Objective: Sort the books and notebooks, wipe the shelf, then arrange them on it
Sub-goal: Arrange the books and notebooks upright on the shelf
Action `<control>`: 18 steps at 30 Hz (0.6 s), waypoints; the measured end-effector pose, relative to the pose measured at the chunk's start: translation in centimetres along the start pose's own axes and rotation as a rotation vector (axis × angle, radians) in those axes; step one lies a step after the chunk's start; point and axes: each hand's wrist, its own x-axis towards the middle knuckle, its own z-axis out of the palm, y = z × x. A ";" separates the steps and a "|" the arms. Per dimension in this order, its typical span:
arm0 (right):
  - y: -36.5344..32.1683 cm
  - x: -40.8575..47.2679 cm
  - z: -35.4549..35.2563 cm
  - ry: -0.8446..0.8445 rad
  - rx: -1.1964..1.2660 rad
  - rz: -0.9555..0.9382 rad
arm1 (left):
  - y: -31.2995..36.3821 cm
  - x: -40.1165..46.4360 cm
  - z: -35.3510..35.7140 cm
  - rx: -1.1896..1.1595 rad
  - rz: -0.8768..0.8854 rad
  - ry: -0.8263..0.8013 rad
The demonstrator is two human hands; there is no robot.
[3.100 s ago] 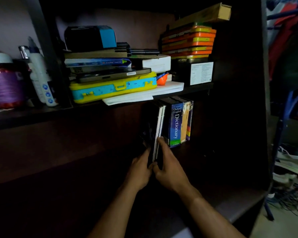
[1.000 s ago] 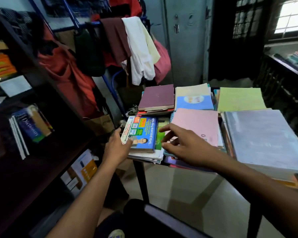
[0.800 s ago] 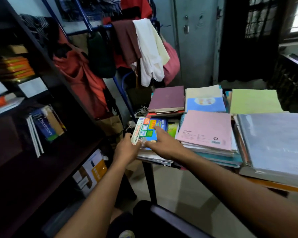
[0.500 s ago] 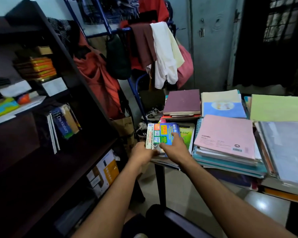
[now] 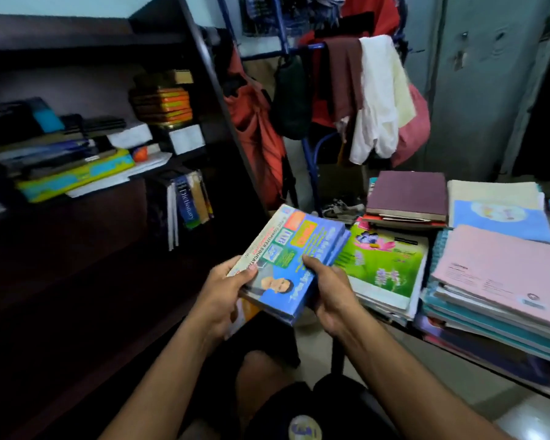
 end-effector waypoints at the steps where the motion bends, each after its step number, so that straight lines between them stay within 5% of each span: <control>1: 1.0 0.3 1.4 -0.048 -0.045 -0.003 | 0.3 -0.4 -1.9 0.022 0.037 0.028; 10: 9.1 2.4 13.8 -0.520 -0.427 0.032 | -1.5 0.0 -19.9 0.221 0.145 0.414; 14: 11.4 5.7 17.9 -0.461 -0.502 -0.207 | -1.8 0.7 -27.2 0.239 0.190 0.694; 18: 12.3 9.8 23.1 -0.357 -0.581 -0.540 | -3.0 1.5 -30.3 0.140 0.211 0.779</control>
